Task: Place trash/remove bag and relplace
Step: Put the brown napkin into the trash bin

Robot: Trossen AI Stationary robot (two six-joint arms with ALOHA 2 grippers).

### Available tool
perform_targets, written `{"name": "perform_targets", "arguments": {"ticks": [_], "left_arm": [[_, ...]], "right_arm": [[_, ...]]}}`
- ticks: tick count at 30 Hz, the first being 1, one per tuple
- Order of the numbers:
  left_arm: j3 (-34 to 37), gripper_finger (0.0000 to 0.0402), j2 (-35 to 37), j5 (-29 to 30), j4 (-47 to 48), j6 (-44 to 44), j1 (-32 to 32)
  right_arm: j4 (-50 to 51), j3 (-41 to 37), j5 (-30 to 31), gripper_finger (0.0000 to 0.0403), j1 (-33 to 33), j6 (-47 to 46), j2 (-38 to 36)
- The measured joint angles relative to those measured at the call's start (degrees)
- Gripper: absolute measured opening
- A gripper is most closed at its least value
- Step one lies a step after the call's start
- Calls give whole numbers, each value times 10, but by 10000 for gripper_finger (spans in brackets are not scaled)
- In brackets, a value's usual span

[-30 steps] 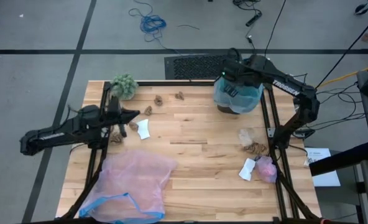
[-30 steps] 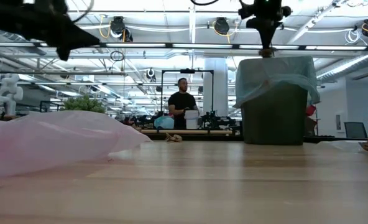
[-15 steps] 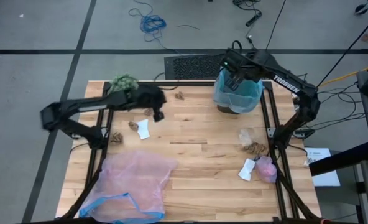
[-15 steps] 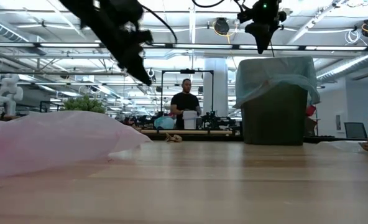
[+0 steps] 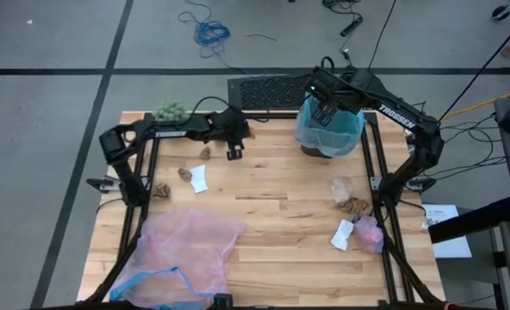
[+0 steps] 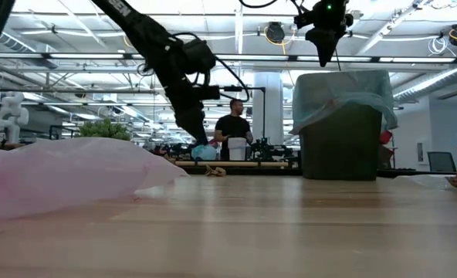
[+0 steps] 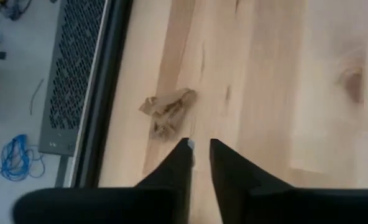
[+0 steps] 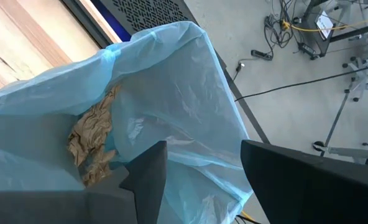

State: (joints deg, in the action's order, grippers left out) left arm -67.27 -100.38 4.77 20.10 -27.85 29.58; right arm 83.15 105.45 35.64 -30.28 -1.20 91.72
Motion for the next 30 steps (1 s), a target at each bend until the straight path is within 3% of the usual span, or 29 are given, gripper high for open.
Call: {"name": "perform_targets", "arguments": {"ticks": [8,19,23,28,30], "left_arm": [[-31,141,-63,-2,-2,-45,30],[-77,149,-124,-32,1,-60,50],[-83,123,-135,-34,-1,-77,49],[-83,24,-132,-16,3,-82,50],[-83,9,-125,-3,5,-67,50]], "right_arm": [[-3,0,0,199,0,5,0],[-5,0,-1,199,0,11,0],[-13,0,-28,199,0,16,0],[-38,0,-43,181,-7,27,0],[-41,0,-42,156,-9,31,0]]}}
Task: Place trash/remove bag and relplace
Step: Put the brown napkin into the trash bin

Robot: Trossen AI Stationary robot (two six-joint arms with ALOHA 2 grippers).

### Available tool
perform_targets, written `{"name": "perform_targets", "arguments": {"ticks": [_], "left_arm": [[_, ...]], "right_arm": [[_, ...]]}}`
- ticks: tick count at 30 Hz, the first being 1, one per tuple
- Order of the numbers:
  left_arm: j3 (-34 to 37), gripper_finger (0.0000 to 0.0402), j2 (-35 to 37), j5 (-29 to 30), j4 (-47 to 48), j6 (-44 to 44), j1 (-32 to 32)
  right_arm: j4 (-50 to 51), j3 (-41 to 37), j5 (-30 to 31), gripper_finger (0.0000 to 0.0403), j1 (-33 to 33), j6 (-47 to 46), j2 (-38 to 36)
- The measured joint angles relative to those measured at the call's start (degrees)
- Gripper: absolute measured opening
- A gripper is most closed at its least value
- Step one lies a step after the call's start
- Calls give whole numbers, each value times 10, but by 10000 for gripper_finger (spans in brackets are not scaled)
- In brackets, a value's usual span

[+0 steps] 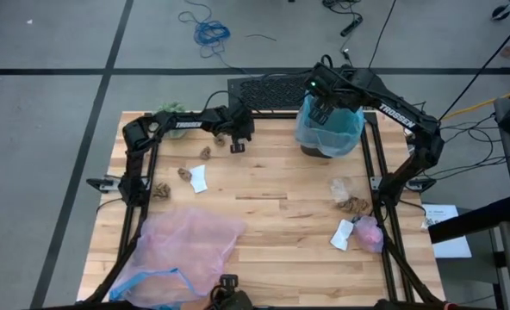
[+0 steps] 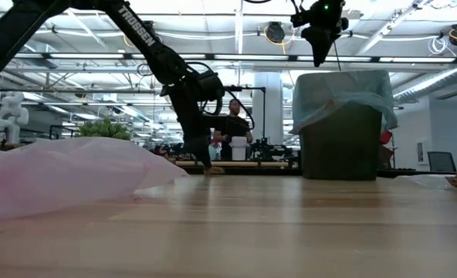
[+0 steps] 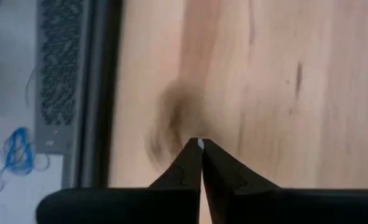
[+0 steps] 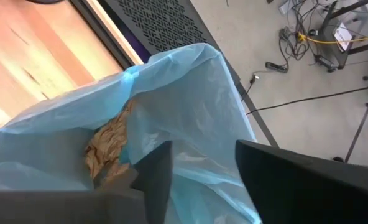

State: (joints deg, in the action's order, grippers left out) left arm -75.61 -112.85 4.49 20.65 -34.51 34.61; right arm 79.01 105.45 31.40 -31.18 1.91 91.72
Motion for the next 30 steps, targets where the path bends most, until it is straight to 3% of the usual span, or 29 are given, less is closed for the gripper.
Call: {"name": "perform_targets", "arguments": {"ticks": [6,8,11,15,19,23,30], "left_arm": [[0,2,39,9,25,11,0],[0,1,58,9,31,12,-4],[0,1,93,6,32,17,-10],[0,1,130,1,43,41,-16],[0,7,117,0,59,42,-11],[0,44,82,-38,46,94,2],[1,138,26,-42,42,128,15]], "right_arm": [[0,0,0,29,-1,8,0],[0,0,0,9,2,8,0],[2,0,-4,12,4,8,-2],[20,0,-53,9,1,5,-2],[21,0,-59,22,2,5,0],[16,0,-60,50,3,5,0],[12,0,-60,91,5,6,0]]}}
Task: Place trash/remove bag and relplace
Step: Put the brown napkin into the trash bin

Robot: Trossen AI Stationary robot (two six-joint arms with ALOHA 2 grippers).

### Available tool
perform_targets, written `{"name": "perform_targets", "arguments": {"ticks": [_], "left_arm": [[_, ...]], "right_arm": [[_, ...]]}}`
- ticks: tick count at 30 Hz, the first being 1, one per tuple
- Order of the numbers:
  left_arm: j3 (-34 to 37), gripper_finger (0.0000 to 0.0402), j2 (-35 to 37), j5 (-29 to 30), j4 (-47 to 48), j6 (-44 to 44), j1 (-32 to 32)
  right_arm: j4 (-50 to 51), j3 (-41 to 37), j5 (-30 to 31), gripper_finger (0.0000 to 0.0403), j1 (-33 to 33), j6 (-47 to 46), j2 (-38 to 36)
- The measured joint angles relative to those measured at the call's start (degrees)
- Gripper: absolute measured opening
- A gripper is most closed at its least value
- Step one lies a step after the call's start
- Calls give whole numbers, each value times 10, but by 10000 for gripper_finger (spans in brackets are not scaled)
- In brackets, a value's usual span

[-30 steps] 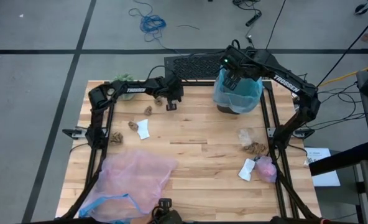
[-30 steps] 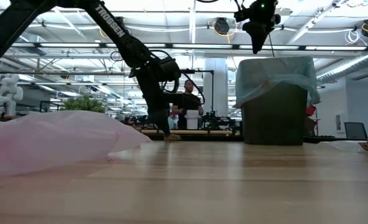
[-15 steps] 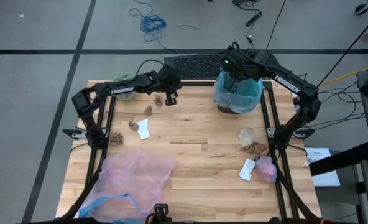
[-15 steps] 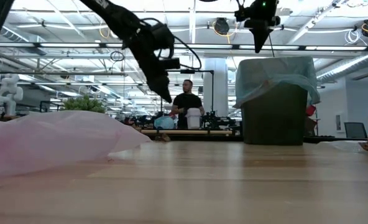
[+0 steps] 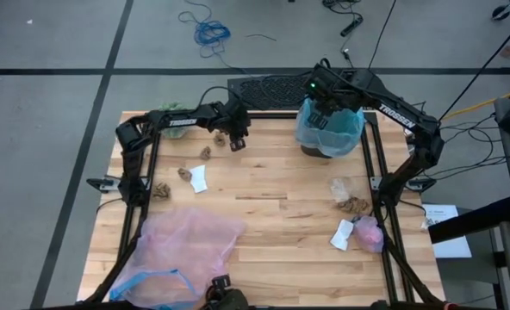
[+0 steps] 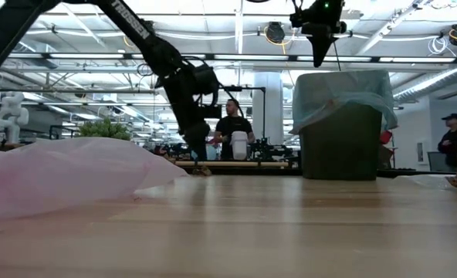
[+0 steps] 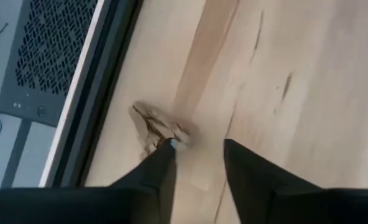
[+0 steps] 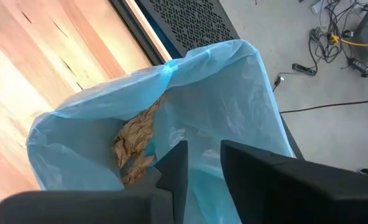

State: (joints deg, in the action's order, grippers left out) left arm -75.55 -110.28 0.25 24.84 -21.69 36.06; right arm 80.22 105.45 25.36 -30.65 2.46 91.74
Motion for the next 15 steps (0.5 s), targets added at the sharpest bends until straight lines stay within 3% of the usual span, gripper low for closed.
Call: {"name": "perform_targets", "arguments": {"ticks": [4,9,12,15], "left_arm": [[0,169,-21,14,-30,1,3],[-2,172,-54,24,-29,4,7],[-4,146,-65,63,-41,4,7],[-4,79,-67,73,-46,4,7]], "right_arm": [[-9,0,0,100,0,2,0],[-10,0,0,100,0,2,0],[-12,0,0,100,0,2,0],[-11,0,0,96,0,2,0]]}}
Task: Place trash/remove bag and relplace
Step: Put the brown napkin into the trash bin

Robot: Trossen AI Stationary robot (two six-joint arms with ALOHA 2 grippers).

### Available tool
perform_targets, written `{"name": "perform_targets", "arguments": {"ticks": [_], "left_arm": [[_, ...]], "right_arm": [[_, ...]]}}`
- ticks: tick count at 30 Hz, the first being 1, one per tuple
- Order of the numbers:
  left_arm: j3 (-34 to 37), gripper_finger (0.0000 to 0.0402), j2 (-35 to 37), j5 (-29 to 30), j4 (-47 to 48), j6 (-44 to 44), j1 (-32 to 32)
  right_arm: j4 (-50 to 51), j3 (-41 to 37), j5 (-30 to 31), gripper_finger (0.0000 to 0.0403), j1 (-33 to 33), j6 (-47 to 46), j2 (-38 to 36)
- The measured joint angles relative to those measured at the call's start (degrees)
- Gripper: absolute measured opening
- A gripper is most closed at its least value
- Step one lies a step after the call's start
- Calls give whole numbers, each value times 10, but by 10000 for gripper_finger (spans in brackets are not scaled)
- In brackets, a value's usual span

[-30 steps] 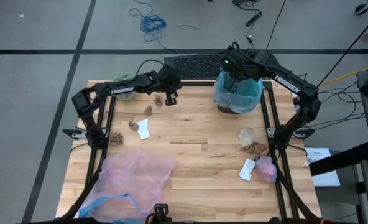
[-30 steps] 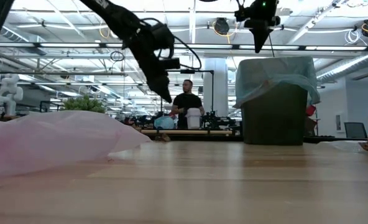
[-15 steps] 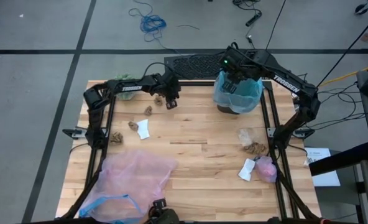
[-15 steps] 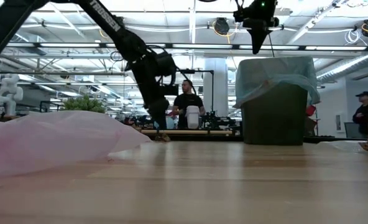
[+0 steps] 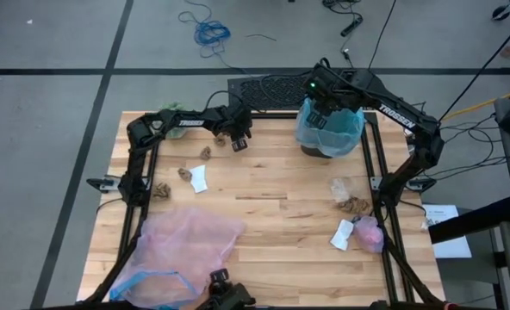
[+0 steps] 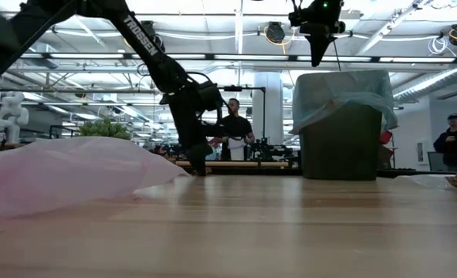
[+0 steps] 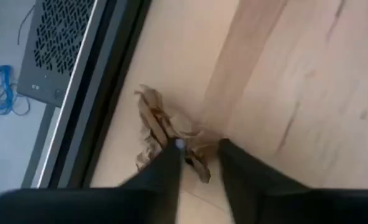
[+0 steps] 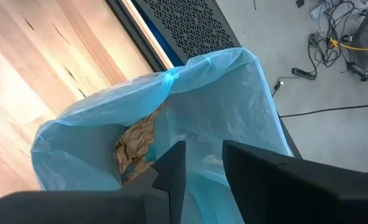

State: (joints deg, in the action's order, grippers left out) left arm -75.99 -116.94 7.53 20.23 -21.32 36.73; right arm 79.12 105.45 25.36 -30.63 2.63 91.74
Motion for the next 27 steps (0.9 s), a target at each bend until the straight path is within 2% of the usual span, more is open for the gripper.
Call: {"name": "perform_targets", "arguments": {"ticks": [2,5,11,15,21,27], "left_arm": [[1,26,8,1,-1,-1,0],[1,7,33,6,-2,0,0],[1,2,91,3,7,0,-10],[1,1,145,-68,1,1,-26],[1,1,213,-170,-76,21,-56],[0,0,261,-177,-69,31,-68]], "right_arm": [[1,0,0,90,0,0,0],[1,0,0,80,0,2,0],[4,0,0,61,0,2,0],[6,0,0,48,0,-1,0],[22,0,0,20,-1,-67,4],[23,0,-9,2,-2,-79,31]]}}
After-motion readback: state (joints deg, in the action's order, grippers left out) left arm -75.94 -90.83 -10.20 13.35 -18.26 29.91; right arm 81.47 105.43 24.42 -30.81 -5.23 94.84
